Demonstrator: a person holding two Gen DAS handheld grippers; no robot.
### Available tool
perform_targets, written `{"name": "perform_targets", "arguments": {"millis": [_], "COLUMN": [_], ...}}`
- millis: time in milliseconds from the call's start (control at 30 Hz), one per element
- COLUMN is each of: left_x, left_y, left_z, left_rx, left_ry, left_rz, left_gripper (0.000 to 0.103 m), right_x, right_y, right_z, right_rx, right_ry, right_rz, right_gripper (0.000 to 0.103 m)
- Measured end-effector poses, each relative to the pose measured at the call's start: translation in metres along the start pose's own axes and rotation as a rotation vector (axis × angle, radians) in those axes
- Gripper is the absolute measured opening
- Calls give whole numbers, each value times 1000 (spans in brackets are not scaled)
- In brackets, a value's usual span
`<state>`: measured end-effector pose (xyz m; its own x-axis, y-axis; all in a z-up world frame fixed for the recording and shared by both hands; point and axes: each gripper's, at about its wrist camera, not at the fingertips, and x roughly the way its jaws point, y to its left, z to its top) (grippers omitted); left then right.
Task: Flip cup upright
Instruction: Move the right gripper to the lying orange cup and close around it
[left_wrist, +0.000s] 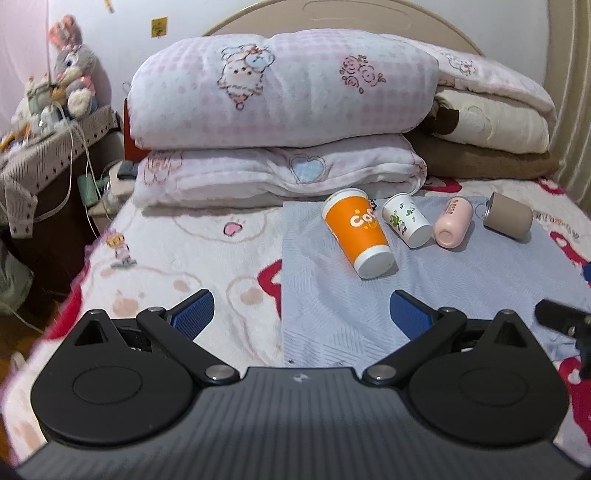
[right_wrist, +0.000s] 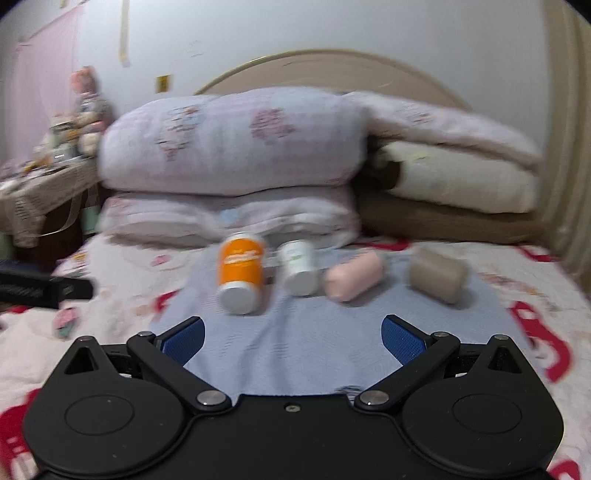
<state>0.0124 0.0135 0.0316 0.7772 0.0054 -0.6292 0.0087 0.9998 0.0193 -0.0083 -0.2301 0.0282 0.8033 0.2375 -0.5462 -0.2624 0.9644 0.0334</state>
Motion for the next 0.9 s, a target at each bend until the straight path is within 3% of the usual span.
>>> {"name": "perform_targets", "arguments": {"millis": [200, 300, 433, 667, 900], "left_x": [3, 23, 60, 137, 198], "left_y": [-8, -8, -4, 3, -8], "left_z": [42, 61, 77, 77, 62], "left_rx": [75, 49, -14, -151, -212], "left_ry": [0, 37, 60, 146, 200], "left_rz": [-38, -80, -137, -197, -235], "left_gripper": [103, 103, 103, 101, 99], "right_x": [16, 35, 83, 148, 199], "right_y": [12, 15, 10, 5, 8], "right_z": [34, 43, 56, 71, 60], "right_rx": [-113, -172, -199, -165, -151], "right_ry": [-9, -15, 69, 141, 206], "right_rz": [128, 204, 262, 376, 397], "right_gripper": [103, 103, 103, 100, 93]}}
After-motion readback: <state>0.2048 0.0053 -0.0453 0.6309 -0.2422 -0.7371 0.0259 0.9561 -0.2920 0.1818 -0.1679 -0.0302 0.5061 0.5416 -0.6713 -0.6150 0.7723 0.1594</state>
